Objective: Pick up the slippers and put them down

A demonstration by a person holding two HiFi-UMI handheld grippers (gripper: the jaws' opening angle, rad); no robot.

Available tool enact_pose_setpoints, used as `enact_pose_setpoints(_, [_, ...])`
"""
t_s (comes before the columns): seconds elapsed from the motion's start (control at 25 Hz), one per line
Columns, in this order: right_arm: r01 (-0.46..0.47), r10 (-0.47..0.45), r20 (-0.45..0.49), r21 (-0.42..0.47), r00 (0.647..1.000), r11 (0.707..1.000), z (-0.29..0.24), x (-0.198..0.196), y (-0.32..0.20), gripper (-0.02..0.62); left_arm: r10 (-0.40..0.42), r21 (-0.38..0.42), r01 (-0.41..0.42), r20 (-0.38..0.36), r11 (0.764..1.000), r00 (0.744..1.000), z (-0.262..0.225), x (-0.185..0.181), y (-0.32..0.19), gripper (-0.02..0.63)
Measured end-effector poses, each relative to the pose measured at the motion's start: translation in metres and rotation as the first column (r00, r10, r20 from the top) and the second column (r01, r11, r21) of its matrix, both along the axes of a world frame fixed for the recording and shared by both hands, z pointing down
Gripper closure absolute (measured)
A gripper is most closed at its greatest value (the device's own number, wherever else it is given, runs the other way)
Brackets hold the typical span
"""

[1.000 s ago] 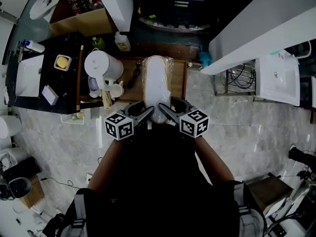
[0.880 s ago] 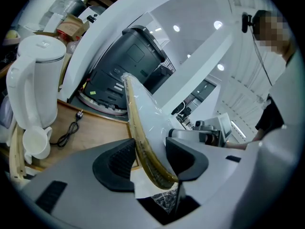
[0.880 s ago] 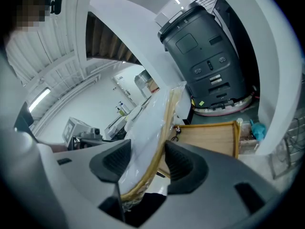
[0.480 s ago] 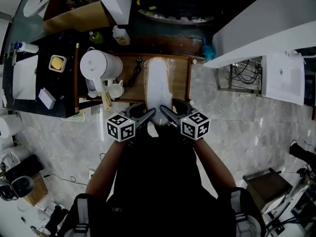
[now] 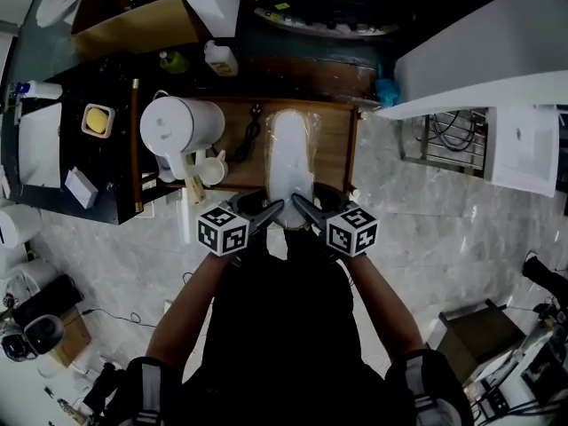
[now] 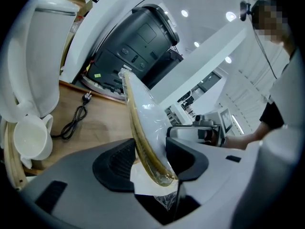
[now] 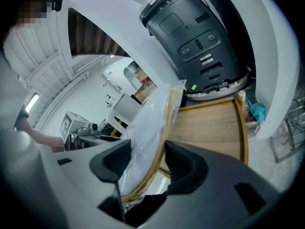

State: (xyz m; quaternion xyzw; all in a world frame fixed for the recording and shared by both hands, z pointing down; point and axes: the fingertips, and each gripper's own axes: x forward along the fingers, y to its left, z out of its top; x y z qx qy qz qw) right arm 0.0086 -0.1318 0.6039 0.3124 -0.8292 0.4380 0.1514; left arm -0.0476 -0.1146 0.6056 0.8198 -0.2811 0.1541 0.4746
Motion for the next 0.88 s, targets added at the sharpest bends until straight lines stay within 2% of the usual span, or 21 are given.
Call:
enact_pose_setpoints(0.4, [-0.043, 0.041, -0.045, -0.037, 0.998, 0.998, 0.051, 0.0, -0.027, 0.368, 0.039, -0.065, -0.039, 0.011, 0.997, 0.999, 0.053, 0.0, -0.027, 0.411])
enact_pose_setpoints(0.76, [-0.041, 0.035, -0.091, -0.066, 0.995, 0.997, 0.094, -0.004, -0.042, 0.368, 0.077, -0.112, -0.071, 0.05, 0.991, 0.996, 0.095, -0.004, -0.043, 0.411])
enact_pose_setpoints(0.88, [-0.042, 0.035, -0.11, -0.069, 0.993, 0.997, 0.104, -0.006, -0.047, 0.368, 0.066, -0.13, -0.06, 0.047, 0.99, 0.997, 0.106, -0.005, -0.048, 0.411])
